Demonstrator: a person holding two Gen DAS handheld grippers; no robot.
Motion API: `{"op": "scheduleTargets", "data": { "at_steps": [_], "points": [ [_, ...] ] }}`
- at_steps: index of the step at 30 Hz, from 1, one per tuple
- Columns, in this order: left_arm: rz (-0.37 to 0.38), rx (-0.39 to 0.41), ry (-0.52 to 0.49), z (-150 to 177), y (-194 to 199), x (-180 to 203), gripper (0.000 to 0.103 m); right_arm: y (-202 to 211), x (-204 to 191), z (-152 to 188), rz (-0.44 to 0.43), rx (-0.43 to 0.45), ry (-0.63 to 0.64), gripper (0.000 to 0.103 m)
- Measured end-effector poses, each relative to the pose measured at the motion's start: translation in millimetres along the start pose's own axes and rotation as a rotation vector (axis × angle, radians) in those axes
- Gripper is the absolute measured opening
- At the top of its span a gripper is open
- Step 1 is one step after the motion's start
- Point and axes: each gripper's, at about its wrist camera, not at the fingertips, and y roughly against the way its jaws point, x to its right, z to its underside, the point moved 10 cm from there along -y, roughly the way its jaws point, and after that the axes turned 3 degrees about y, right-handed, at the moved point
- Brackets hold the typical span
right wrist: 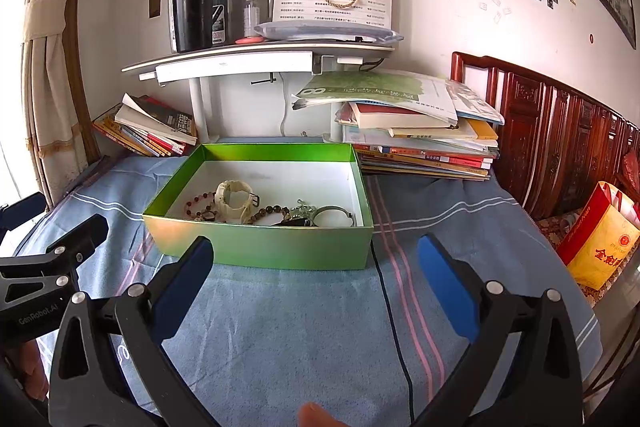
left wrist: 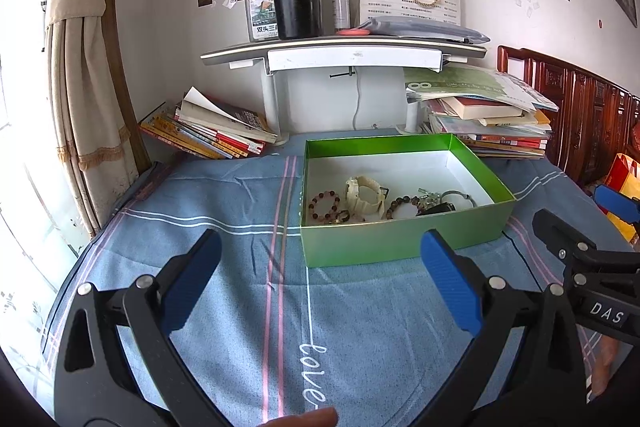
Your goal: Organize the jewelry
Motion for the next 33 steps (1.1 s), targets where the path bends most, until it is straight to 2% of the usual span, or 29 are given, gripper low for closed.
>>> {"op": "scheduleTargets", "data": {
  "at_steps": [23,29,33],
  "points": [
    [0.008,-0.001,-0.003,0.7,3.0,2.8,0.099,2.3,1.4,1.4,-0.001,0.001,-0.006,0.1],
    [-0.022,0.013,-0.023,0.3,3.3,3.1,0.099,2.2,0.6,2.7,-0.002,-0.002,-0.007,0.1],
    [-0.014,0.003,-0.022,2.0,1.8,3.2,0.099,1.9,0.6,3.6,-0.002,-0.005,-0.009,0.1]
  ]
}}
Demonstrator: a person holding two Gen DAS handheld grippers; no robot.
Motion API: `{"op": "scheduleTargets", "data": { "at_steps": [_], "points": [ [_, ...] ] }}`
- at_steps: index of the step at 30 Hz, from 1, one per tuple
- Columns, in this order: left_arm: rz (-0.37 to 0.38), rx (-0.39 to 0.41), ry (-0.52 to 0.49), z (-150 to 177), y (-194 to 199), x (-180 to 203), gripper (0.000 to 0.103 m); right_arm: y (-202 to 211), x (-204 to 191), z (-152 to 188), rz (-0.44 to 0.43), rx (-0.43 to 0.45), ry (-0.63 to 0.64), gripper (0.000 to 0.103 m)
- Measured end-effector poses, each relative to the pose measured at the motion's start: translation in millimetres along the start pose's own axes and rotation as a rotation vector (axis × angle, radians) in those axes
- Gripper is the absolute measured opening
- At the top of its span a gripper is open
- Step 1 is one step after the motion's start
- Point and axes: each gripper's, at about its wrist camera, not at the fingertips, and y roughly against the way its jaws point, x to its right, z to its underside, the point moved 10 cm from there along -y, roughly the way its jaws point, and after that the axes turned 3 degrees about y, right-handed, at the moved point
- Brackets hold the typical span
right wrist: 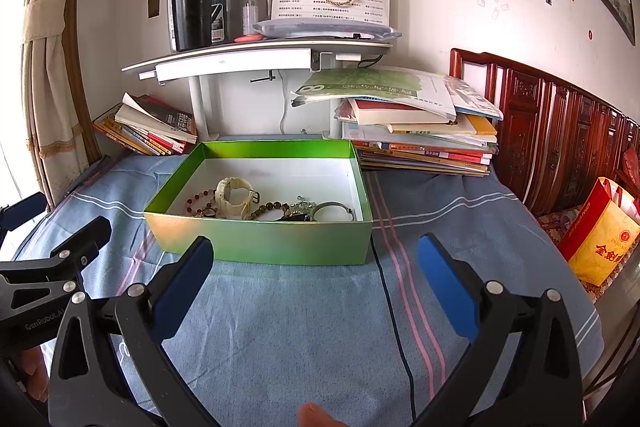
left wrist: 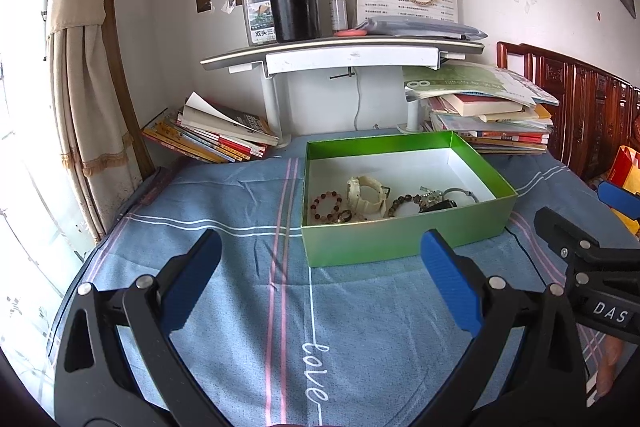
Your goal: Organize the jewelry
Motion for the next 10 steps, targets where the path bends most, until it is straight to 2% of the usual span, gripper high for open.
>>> {"op": "scheduleTargets", "data": {
  "at_steps": [10],
  "points": [
    [0.009,-0.011,0.017,2.5,-0.5,-2.5,0.099,-2.3,-1.4,1.7,-0.003,-0.008,-0.001,0.1]
  ]
}}
